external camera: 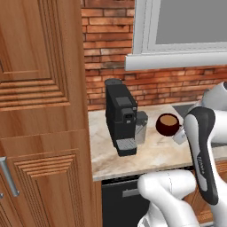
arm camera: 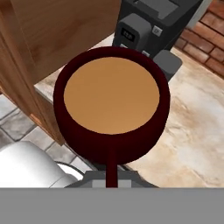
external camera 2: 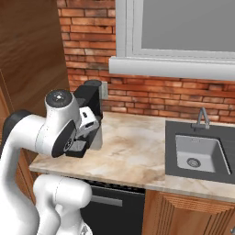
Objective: Pick up the brewed coffee from the coffee machine and place it next to the breakfast plate on the dining counter.
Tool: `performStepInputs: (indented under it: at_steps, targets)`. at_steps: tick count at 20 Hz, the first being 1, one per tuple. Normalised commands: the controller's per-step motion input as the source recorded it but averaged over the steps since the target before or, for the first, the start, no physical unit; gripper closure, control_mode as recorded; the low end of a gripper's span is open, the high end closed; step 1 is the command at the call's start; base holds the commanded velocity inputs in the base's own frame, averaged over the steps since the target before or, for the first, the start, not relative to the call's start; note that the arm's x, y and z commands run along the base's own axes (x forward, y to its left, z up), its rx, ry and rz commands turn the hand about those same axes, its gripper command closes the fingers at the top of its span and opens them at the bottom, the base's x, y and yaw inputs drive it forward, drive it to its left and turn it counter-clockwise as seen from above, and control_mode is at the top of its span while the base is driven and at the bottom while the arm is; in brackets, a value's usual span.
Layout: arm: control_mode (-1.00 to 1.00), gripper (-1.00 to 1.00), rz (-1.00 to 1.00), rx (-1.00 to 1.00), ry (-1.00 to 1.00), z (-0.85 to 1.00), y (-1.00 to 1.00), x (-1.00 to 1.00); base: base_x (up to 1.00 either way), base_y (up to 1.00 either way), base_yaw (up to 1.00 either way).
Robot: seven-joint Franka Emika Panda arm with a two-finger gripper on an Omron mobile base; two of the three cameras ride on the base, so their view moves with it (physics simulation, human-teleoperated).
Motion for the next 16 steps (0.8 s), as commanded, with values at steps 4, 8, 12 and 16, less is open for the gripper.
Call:
performStepInputs:
  at_steps: [4, 8, 12, 16]
  targets:
    - [-1.00, 1.00, 0.00, 0.00, 0.00, 0.00, 0.00, 0.00, 0.00, 0.00, 0.00]
    - [1.00, 1.00, 0.00, 0.00, 0.00, 0.00, 0.00, 0.00, -0.11, -0.01, 0.00]
    - [1.00, 1.00, 0.00, 0.00, 0.00, 0.00, 0.00, 0.00, -0.71, 0.00, 0.00]
    - [1.00, 1.00, 0.00, 0.00, 0.00, 0.00, 0.00, 0.00, -0.98, 0.00, 0.00]
